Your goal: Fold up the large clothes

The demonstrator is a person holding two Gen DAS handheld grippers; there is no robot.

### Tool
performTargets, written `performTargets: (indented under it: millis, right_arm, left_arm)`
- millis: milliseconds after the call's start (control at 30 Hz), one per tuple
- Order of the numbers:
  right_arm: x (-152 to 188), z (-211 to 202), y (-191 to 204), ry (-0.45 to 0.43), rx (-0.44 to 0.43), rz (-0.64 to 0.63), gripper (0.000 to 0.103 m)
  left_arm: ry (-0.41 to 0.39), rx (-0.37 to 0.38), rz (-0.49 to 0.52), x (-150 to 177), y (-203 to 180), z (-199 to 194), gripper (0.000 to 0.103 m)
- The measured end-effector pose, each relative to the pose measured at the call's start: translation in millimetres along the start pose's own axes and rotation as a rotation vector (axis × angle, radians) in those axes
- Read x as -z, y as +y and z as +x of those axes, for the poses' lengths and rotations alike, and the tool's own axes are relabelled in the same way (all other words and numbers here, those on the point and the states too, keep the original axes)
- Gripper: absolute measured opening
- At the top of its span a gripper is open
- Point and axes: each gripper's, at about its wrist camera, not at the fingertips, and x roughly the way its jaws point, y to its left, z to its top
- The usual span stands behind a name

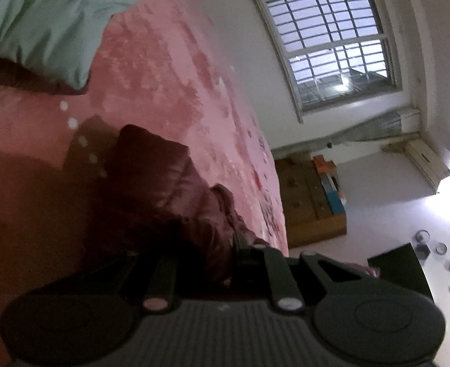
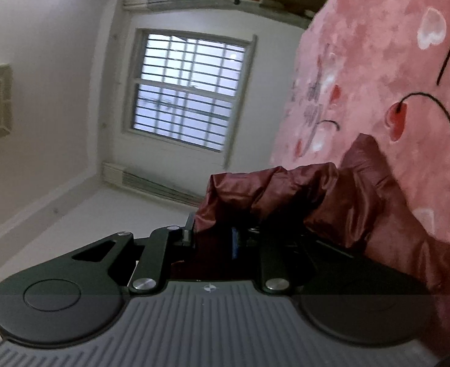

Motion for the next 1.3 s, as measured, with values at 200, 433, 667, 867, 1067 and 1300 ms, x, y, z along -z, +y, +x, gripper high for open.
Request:
performTargets:
  millis: [200, 433, 667, 867, 1067, 1300]
  right_arm:
    - [1, 20, -1, 0.047, 0.032, -0.065, 0.058]
    - [-1, 31, 15, 0.088, 0.098, -0.202, 0.099]
    - [8, 21, 65, 0.027, 0.204, -0.529, 0.103]
    - [52, 43, 91, 0.118, 0.266, -0.792, 0.103]
    - [106, 78, 95, 0.325, 0.237, -0.860, 0.103]
    - [126, 133, 74, 0.498, 0.415, -1.060, 0.103]
  left_arm:
    - [-0.018, -0.014, -0.008, -6, 5, -3, 0.021]
    - [-0.062, -0.030, 0.057, -3, -14, -26, 0.046]
    - [-0.202, -0.097, 0.376, 11, -71, -69, 0.069]
    - [-0.124, -0.111, 0.577, 34, -97, -46, 0.075]
    - [-0.013, -0.157, 0.680, 48, -96, 20, 0.075]
    - [0.072, -0.222, 0.772, 55, -103, 75, 0.075]
